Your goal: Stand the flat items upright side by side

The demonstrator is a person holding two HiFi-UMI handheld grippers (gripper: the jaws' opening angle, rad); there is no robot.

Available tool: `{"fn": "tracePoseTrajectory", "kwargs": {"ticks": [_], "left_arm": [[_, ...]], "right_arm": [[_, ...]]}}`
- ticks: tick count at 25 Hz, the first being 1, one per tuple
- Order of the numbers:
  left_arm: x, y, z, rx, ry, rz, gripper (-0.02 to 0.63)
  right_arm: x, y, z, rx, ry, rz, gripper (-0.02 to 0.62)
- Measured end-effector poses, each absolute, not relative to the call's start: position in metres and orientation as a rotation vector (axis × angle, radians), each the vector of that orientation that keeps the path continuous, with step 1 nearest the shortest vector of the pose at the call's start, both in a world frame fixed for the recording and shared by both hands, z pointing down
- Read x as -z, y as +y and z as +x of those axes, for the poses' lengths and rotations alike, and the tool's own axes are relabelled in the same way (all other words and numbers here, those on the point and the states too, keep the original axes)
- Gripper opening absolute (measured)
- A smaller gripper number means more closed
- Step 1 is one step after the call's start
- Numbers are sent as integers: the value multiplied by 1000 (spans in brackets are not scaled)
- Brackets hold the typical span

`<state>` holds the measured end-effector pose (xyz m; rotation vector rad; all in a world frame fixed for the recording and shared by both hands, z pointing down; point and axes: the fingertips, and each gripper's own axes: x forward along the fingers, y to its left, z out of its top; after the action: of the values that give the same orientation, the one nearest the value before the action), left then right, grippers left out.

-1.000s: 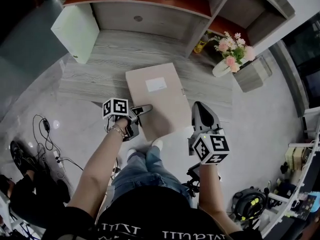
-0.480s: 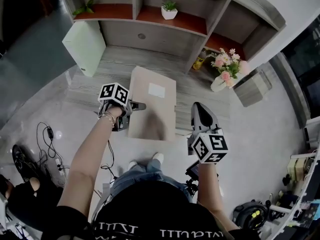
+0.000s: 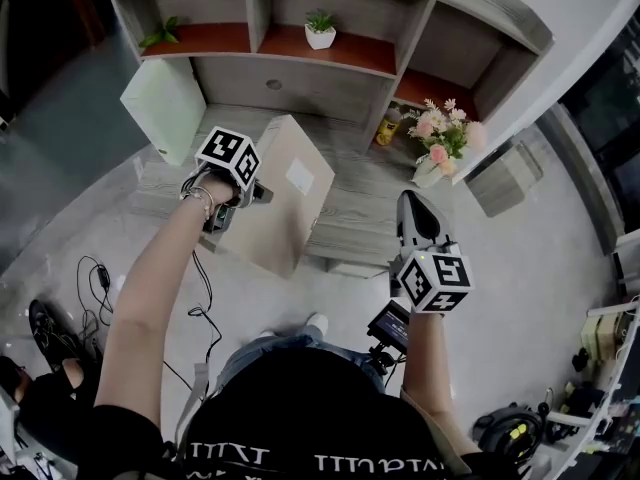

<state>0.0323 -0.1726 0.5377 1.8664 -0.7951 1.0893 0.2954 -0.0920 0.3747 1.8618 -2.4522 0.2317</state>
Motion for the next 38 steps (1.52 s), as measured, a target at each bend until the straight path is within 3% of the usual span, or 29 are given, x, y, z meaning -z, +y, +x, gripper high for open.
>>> {"fn": "tracePoseTrajectory", "kwargs": {"ticks": [11, 17, 23, 38], "left_arm": [[-513, -207, 31, -1909, -990, 2048, 330], [-515, -207, 30, -1888, -933, 2074, 350], [-526, -209, 38, -1952, -801, 2142, 425], [-530, -252, 54, -2244, -868, 1784, 392]], "right_arm": [[-365, -99, 330, -94, -2394, 1866, 15], [-376, -102, 334, -135, -2408, 1856, 15], [-391, -107, 338, -189, -2409, 1833, 15], [-421, -134, 354, -253, -2415, 1714, 15]]}}
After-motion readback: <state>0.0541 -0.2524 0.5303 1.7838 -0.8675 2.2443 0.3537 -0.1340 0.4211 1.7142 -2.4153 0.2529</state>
